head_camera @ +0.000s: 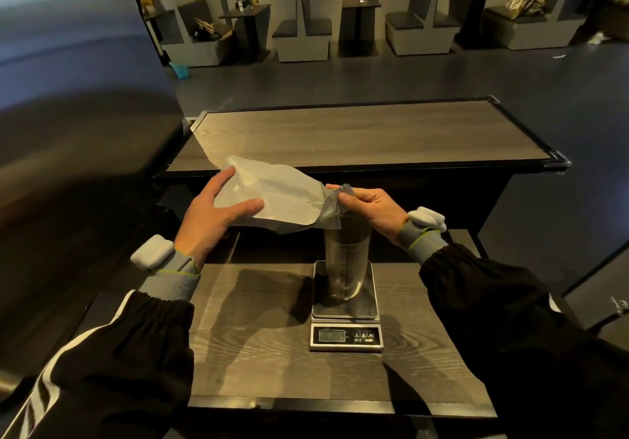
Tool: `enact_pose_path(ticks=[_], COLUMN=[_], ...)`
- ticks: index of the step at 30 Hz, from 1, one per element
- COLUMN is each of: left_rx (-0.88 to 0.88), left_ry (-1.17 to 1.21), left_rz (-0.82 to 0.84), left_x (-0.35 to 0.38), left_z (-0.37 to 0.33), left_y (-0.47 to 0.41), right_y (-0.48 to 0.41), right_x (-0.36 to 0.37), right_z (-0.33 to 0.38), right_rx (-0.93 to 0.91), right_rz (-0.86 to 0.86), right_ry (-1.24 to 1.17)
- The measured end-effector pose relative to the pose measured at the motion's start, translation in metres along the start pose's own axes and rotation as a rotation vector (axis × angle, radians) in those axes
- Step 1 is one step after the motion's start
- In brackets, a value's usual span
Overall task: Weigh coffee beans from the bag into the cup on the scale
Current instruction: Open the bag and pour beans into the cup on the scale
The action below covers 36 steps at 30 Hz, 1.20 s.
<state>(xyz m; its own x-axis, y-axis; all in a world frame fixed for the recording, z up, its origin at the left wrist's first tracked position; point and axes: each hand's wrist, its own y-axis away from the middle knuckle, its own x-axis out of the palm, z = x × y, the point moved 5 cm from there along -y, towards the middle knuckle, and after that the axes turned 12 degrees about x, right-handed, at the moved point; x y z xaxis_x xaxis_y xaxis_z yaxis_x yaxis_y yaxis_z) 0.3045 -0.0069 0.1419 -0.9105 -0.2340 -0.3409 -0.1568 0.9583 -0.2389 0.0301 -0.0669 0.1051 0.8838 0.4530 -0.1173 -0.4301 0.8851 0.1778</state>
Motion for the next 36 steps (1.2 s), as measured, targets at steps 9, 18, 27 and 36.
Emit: enact_pose_path(ticks=[9, 18, 27, 36], left_rx=[0.058, 0.088, 0.150, 0.143], left_ry=[-0.117, -0.223, -0.227, -0.204], left_rz=[0.052, 0.035, -0.018, -0.047], left_x=[0.004, 0.010, 0.014, 0.015], left_z=[-0.024, -0.039, -0.045, -0.045], left_y=[-0.004, -0.008, -0.010, -0.013], right_y=[0.002, 0.003, 0.002, 0.003], right_x=[-0.002, -0.004, -0.007, -0.008], right_z=[-0.008, -0.013, -0.017, -0.023], right_rx=[-0.010, -0.029, -0.041, -0.042], right_rz=[-0.008, -0.025, -0.038, -0.044], right_ry=[-0.029, -0.065, -0.056, -0.101])
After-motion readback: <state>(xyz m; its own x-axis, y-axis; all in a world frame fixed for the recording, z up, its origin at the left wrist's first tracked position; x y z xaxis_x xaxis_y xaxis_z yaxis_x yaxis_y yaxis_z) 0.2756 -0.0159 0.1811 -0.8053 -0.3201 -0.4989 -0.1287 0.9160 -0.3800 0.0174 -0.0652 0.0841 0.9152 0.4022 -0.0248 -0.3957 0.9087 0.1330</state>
